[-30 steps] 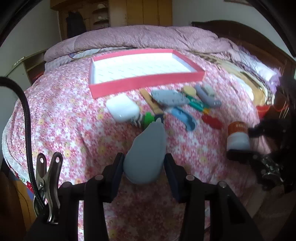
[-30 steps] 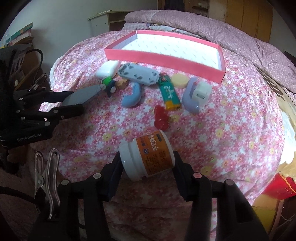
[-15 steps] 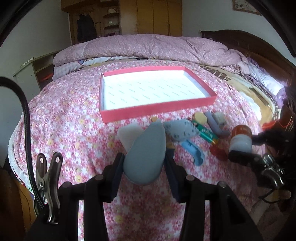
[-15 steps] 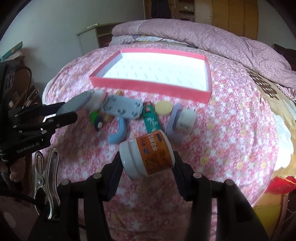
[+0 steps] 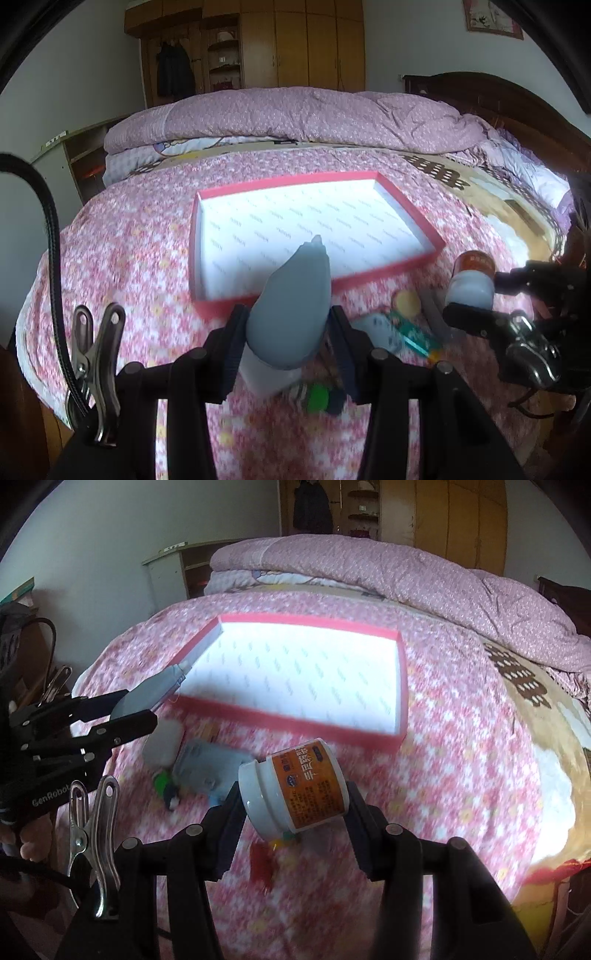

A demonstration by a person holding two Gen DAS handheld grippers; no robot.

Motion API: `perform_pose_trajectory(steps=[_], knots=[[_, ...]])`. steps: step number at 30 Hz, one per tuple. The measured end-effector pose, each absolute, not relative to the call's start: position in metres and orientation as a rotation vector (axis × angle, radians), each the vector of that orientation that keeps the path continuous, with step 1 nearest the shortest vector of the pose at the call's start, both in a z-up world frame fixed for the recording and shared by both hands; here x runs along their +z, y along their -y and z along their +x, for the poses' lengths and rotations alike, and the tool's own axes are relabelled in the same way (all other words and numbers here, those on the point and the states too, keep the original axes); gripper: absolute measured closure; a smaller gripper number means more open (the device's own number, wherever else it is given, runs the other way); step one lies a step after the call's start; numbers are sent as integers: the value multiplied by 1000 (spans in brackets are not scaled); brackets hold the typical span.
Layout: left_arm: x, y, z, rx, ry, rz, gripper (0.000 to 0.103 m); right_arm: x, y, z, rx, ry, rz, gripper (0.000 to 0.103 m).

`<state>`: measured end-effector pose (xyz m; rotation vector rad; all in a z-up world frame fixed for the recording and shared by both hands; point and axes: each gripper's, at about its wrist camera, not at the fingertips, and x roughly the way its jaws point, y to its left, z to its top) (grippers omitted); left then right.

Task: Organize rigid objects
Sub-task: 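Carry stone into pink tray with left tool while right tool sets bottle inside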

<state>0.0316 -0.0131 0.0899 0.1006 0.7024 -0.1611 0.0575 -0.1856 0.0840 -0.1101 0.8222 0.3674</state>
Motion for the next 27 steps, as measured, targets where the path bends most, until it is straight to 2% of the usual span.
perform_pose_trajectory(steps=[11, 27], knots=[[90, 19, 84, -129, -707, 76, 56, 79, 189, 112, 316, -836, -74, 51], [50, 11, 129, -90, -799, 46, 56, 58, 186, 155, 276, -901, -33, 53]])
